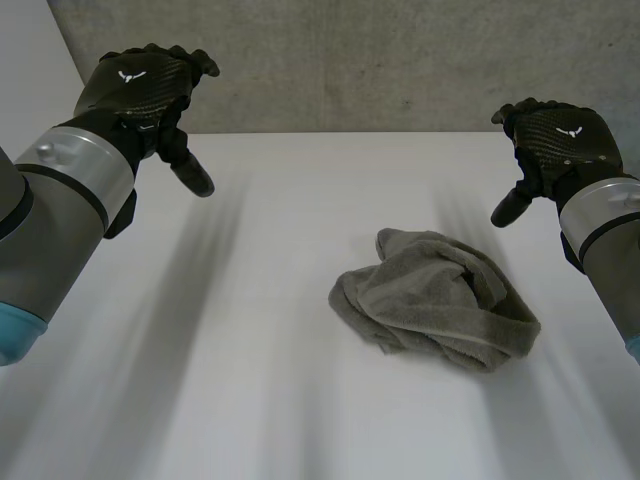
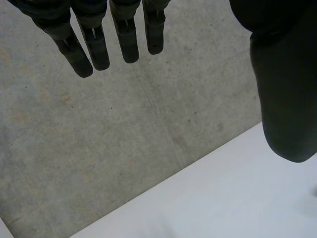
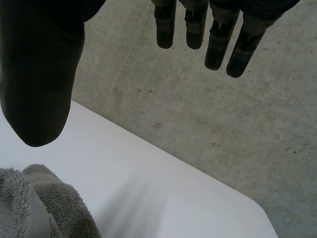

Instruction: Fold the towel.

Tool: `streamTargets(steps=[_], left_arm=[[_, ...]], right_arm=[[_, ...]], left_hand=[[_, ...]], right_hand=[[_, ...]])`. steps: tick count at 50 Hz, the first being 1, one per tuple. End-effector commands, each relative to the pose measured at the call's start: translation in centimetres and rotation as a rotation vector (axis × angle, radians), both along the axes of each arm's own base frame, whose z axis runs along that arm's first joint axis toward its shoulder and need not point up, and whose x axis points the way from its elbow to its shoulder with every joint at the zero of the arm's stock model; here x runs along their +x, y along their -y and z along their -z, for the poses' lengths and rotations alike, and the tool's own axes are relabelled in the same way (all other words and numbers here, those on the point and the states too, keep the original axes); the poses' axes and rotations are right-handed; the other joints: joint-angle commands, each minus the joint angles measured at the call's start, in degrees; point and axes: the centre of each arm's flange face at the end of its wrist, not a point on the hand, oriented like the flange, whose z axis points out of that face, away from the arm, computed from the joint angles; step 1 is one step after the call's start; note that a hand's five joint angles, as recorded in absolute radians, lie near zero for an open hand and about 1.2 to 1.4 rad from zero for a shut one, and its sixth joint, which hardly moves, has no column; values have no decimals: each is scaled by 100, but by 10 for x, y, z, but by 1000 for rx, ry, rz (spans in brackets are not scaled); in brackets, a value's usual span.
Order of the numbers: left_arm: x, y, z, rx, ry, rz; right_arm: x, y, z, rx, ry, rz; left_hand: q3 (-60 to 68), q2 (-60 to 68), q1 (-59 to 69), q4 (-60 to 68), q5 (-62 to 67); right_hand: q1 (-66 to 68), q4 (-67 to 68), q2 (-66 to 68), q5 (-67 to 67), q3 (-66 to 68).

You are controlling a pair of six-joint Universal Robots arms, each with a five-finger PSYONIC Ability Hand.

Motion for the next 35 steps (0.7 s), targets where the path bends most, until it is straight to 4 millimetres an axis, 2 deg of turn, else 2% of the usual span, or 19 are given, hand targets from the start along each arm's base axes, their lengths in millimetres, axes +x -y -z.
streamTargets(steps=[1,4,7,9,15,29,35], left_arm=[[-1,2,4,12,4,-2],[-1,2,8,24,8,-2],[-2,4,14,37,15,-2],[-2,5,16,44,19,-2],[-1,4,14,37,15,-11],[1,3,10,28,6,-31],[-10,-7,13,30,13,21]], right_arm=[[-1,0,-2,-10,9,-1],[1,0,-7,-35,16,-8],[2,1,-19,-76,20,-17],[3,1,-34,-102,23,-15],[1,-5,-46,-21,11,-18],[1,-5,-41,-2,5,-18],[0,-4,-38,3,0,-18]], left_hand=[[-416,-439,-488,-470,-1275],[-416,-439,-488,-470,-1275],[-416,-439,-488,-470,-1275],[-416,-439,-488,-470,-1275],[-416,-439,-488,-470,-1275],[-416,-439,-488,-470,-1275],[-382,-406,-454,-436,-1241]], right_hand=[[-315,-443,-402,-330,-370],[-315,-443,-402,-330,-370],[-315,-443,-402,-330,-370],[-315,-443,-402,-330,-370],[-315,-443,-402,-330,-370],[-315,-443,-402,-330,-370],[-315,-443,-402,-330,-370]])
